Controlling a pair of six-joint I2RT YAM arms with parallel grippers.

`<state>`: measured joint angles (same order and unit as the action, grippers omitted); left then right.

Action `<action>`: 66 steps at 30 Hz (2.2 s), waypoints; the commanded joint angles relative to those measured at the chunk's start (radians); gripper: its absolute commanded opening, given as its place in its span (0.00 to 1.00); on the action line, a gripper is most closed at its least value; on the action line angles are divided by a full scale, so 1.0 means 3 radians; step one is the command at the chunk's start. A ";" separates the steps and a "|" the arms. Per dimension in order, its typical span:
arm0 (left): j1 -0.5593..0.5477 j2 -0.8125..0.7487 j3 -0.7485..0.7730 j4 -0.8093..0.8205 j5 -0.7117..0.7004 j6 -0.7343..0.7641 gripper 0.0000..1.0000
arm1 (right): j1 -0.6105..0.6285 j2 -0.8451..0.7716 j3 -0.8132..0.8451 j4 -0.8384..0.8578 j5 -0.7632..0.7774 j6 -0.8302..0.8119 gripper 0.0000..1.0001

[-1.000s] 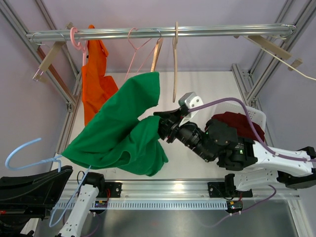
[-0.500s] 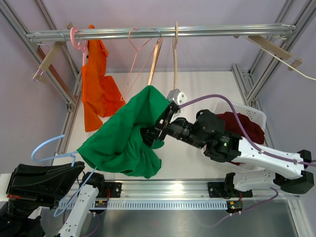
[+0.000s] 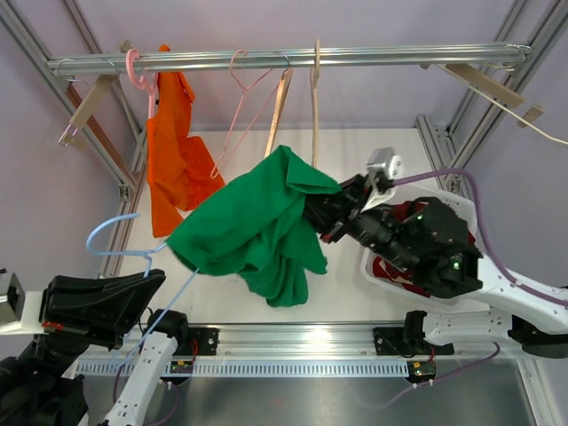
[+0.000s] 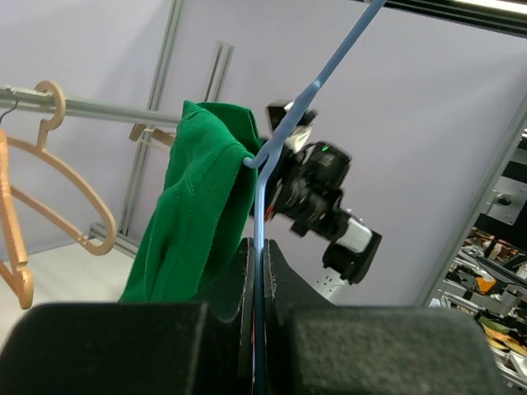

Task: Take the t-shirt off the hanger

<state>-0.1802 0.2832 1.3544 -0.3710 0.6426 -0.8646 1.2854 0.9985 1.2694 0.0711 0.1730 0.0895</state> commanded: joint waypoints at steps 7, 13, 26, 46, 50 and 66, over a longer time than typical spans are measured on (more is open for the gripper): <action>-0.0013 0.0022 -0.0153 -0.0414 -0.0188 0.0453 0.00 | -0.0041 0.0133 0.1581 -0.0417 0.1800 -0.1114 0.00; -0.0013 -0.0044 -0.0097 -0.0589 -0.0367 0.0704 0.00 | -0.0046 0.0608 0.2845 -0.0478 0.2302 -0.2039 0.00; -0.0013 -0.0177 -0.0250 -0.0614 -0.0521 0.0913 0.00 | -0.2258 -0.0387 0.0563 -0.1096 0.1818 -0.0142 0.00; -0.0013 0.0247 -0.0363 -0.0604 -0.0674 0.1123 0.00 | -0.3333 -0.1629 -0.2829 -0.2272 0.2129 0.3582 0.00; -0.0013 0.0405 -0.0332 -0.0604 -0.0715 0.1169 0.00 | -0.3328 -0.2034 -0.2846 -0.2628 0.2194 0.3659 0.00; -0.0013 0.0891 -0.0097 -0.0727 -0.1293 0.1409 0.00 | -0.3334 -0.2934 -0.1281 -0.3331 0.1960 0.2362 0.80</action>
<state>-0.1818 0.5400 1.2816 -0.6167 0.3084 -0.4667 0.2913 0.1524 0.8196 -0.8646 0.7834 0.8799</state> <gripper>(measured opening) 0.031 0.797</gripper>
